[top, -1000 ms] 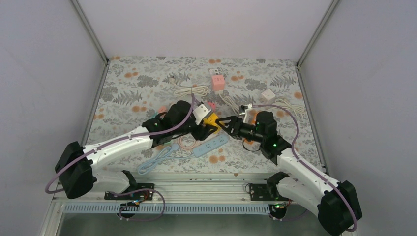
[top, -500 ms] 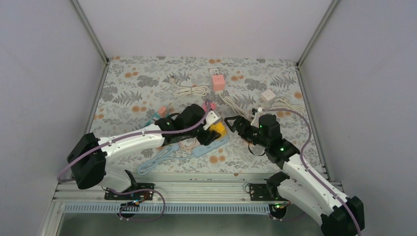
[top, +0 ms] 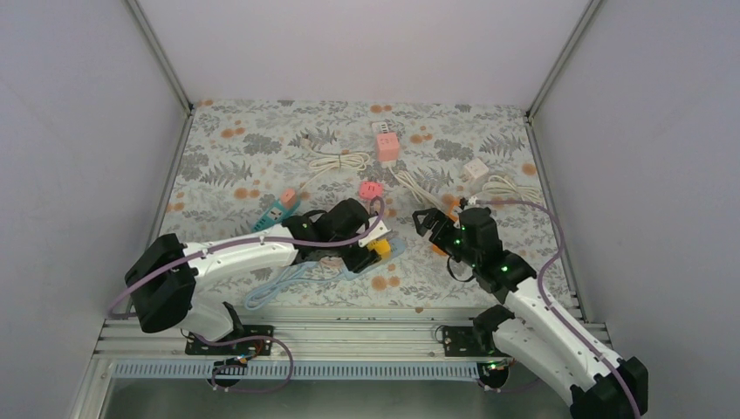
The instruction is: Insert the plug
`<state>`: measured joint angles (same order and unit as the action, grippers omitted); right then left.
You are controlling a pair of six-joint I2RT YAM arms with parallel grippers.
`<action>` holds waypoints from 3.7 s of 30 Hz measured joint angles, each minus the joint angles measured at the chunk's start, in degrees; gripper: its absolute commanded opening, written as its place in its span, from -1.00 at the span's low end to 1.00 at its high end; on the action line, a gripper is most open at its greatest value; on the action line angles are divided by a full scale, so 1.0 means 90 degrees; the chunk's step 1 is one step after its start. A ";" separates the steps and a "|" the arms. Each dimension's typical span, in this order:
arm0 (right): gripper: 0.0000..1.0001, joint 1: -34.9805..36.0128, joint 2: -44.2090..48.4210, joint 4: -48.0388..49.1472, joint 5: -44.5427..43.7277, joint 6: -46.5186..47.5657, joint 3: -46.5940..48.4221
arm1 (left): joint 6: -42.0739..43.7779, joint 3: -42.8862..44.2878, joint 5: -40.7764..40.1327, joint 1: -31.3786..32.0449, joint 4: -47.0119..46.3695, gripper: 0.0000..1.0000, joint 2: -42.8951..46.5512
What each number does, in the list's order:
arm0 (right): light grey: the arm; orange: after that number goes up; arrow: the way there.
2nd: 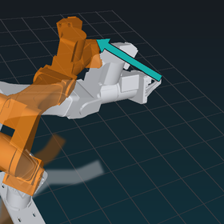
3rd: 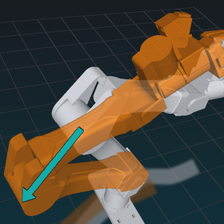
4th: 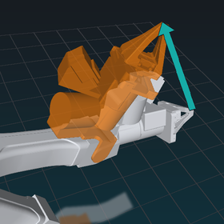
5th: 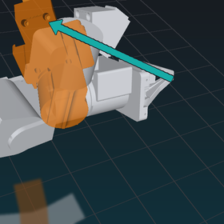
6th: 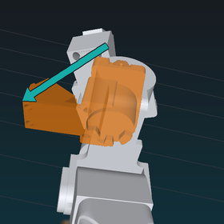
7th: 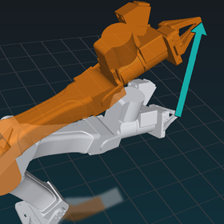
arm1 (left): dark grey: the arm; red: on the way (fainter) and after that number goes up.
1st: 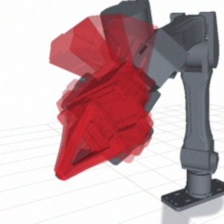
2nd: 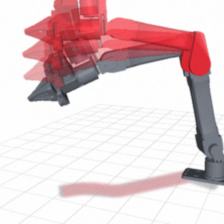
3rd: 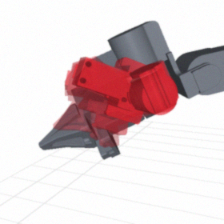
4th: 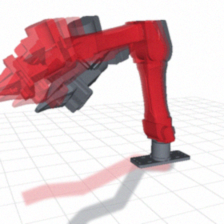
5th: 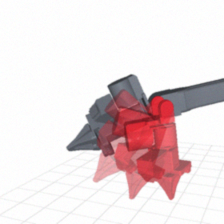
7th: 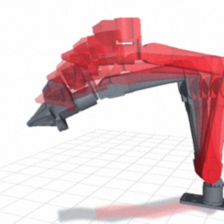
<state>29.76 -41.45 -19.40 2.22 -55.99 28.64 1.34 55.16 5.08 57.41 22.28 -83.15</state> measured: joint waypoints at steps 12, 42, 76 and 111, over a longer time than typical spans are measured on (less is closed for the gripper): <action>1.00 -0.0034 -0.0403 0.0141 0.0138 0.0000 -0.0024 | 0.0124 -0.0381 0.0087 -0.0350 0.0121 -0.34 0.0005; 1.00 -0.0078 -0.0503 0.0391 0.0372 -0.0024 -0.0260 | 0.0109 -0.0393 0.0437 -0.0367 -0.0134 -0.34 -0.0250; 0.99 -0.0160 -0.0532 0.0508 0.0435 -0.0119 -0.0262 | -0.1362 -0.0828 -0.0707 0.0359 -0.1457 -0.42 -0.0714; 0.96 -0.0245 -0.0476 0.0471 0.0323 -0.0129 -0.0255 | -0.1792 -0.0986 -0.1491 0.0780 -0.2072 0.41 -0.0753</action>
<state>27.55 -45.74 -15.16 5.13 -57.14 26.35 -14.79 46.28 -8.34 64.42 3.64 -89.93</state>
